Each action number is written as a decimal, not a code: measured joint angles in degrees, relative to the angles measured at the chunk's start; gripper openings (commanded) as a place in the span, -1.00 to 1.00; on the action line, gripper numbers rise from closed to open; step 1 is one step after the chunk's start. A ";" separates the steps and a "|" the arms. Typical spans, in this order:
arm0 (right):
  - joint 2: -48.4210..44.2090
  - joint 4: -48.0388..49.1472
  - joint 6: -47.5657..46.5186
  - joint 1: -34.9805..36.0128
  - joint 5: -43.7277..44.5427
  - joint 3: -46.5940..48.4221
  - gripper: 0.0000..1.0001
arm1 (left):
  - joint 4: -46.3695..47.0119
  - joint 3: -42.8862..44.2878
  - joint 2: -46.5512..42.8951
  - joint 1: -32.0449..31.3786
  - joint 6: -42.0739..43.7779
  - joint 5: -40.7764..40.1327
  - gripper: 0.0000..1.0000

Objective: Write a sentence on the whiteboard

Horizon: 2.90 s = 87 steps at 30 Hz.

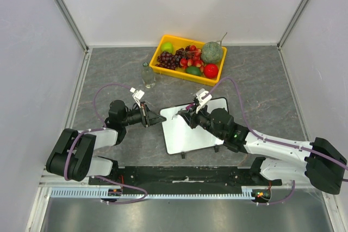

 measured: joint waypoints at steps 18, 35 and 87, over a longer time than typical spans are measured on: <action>1.09 0.07 -1.33 0.00 6.01 3.15 -1.00 | -0.11 0.00 -0.17 0.00 0.00 0.02 -0.96; 0.57 -1.42 -1.75 -0.02 5.70 3.43 -1.00 | -0.85 0.00 -0.68 0.00 0.07 -0.07 -0.96; -1.68 -3.32 -1.95 0.00 9.44 2.60 -1.00 | 0.33 -0.13 -0.09 0.02 0.04 0.02 -0.96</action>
